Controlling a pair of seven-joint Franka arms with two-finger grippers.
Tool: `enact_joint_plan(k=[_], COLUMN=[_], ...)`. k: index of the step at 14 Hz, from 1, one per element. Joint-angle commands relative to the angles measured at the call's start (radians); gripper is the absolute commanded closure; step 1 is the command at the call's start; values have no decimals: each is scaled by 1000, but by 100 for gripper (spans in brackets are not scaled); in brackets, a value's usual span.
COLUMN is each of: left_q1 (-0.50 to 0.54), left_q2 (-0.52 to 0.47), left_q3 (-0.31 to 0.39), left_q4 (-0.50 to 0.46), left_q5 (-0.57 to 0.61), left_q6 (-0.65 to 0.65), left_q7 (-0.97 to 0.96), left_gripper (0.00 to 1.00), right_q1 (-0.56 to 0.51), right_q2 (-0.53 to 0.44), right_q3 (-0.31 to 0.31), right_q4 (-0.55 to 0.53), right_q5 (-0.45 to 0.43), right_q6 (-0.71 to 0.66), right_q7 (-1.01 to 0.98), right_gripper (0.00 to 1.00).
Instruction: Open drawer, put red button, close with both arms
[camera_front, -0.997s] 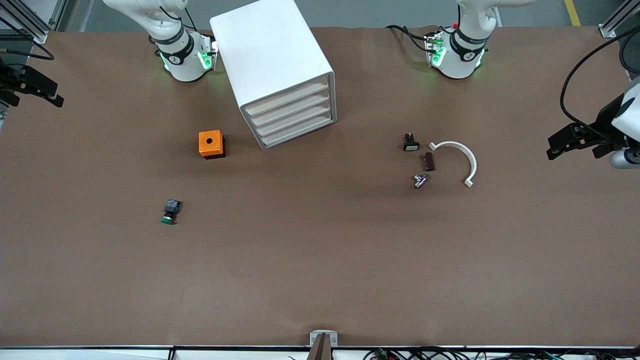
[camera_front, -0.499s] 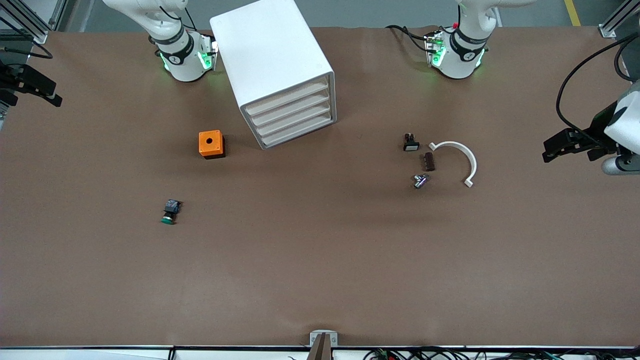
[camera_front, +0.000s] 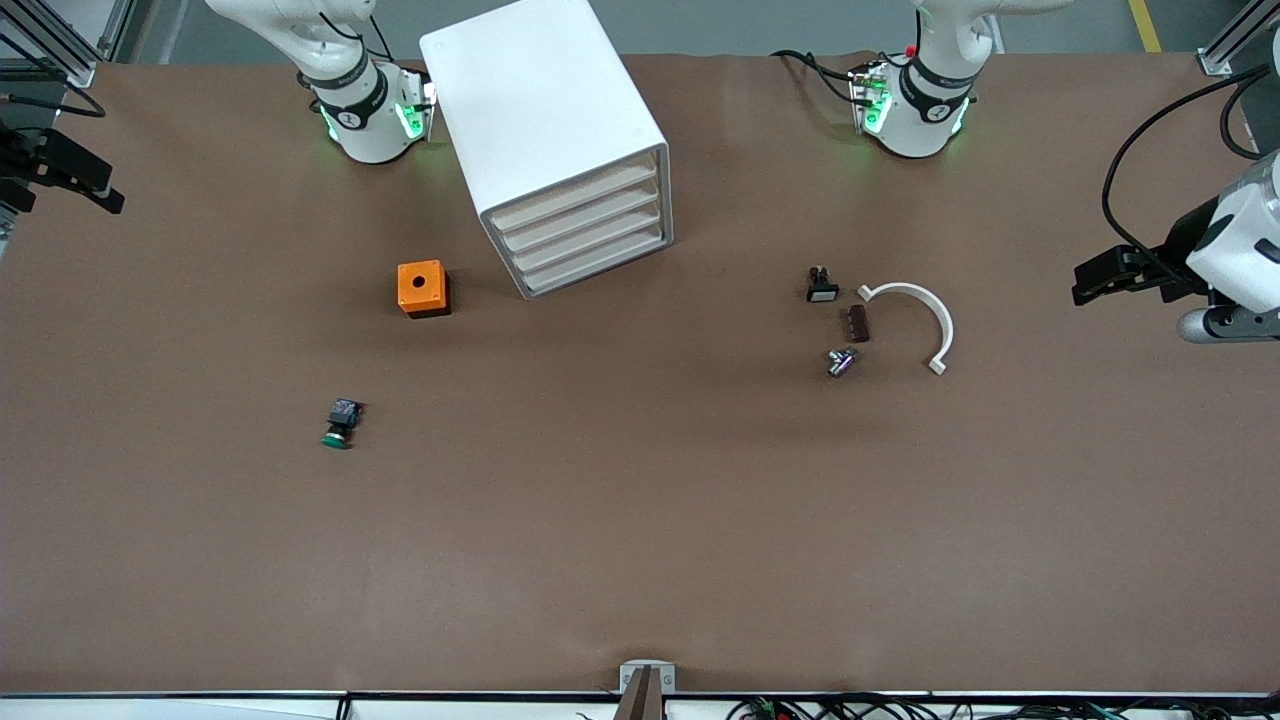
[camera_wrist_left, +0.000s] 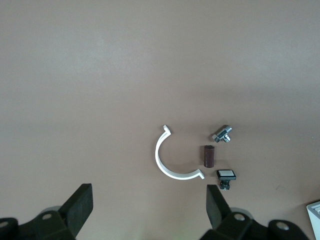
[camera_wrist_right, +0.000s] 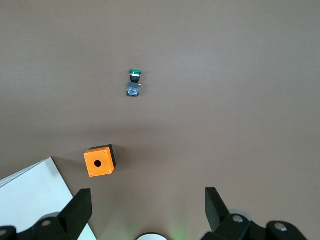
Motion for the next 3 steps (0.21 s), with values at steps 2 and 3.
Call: enact_joint_plan(k=[2, 3], left_q1=[2, 3], left_q2=[9, 9], left_q3=[-1, -1], left_q4=[25, 25], left_q5=[-11, -11], left_q6=[-22, -22], left_q7=[-4, -1], left_gripper=[0, 0], right_q1=[6, 6], right_q2=[-16, -16], right_q3=[-1, -1], right_q4=[0, 0], right_q5=[6, 6], right_q6=[-1, -1], right_q7=[10, 10], right_gripper=[0, 0])
